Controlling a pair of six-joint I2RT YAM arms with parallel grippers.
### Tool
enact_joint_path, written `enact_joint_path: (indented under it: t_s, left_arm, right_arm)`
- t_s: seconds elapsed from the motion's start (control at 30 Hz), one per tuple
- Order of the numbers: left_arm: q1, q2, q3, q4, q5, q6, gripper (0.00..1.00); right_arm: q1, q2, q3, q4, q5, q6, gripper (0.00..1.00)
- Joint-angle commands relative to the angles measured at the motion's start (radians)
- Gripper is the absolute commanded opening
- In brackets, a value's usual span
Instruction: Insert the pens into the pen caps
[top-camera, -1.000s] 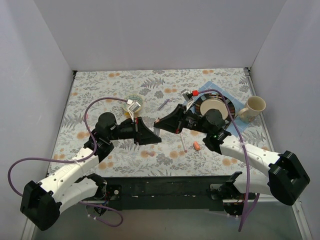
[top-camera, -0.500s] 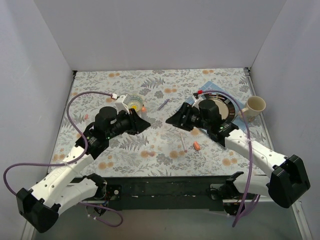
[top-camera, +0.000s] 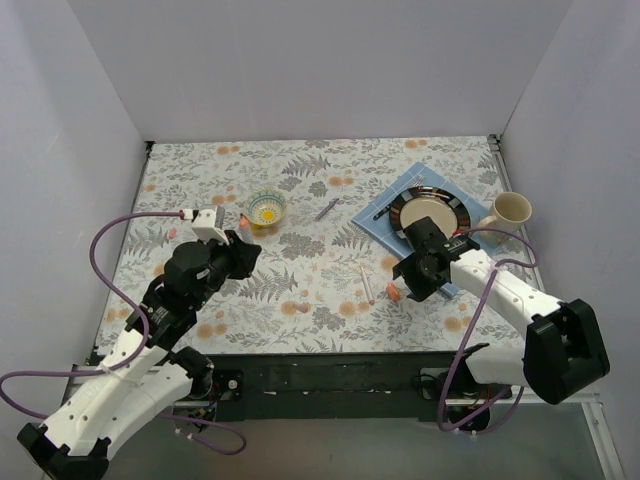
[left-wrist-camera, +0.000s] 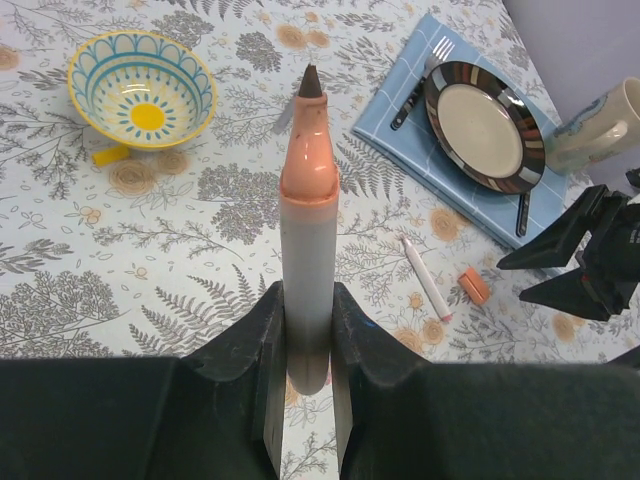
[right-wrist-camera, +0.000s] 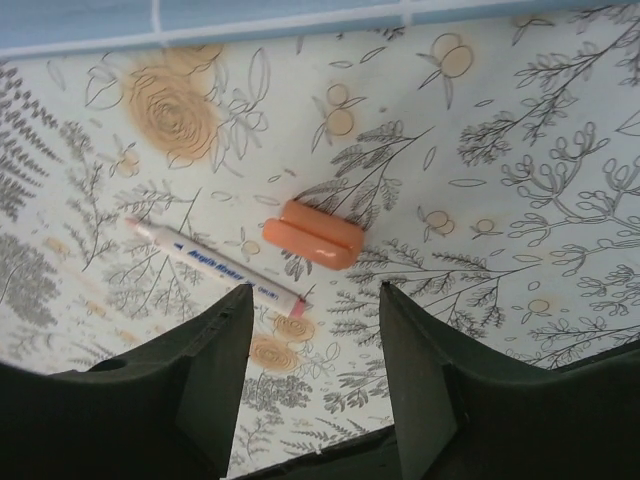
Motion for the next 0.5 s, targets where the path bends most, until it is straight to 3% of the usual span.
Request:
enact_joint_path:
  t_s: [0.0, 0.23, 0.47]
  left_arm:
    - [-0.002, 0.005, 0.003, -0.006, -0.057, 0.022, 0.00]
    - [0.000, 0.033, 0.008, -0.011, -0.031, 0.025, 0.00]
    - [-0.002, 0.040, 0.011, -0.012, -0.023, 0.033, 0.00]
  right_arm:
    - [-0.017, 0.042, 0.051, -0.074, 0.105, 0.083, 0.60]
    - [-0.017, 0.066, -0.015, 0.046, 0.079, 0.089, 0.59]
    - [-0.018, 0.108, 0.014, 0.060, 0.060, 0.061, 0.63]
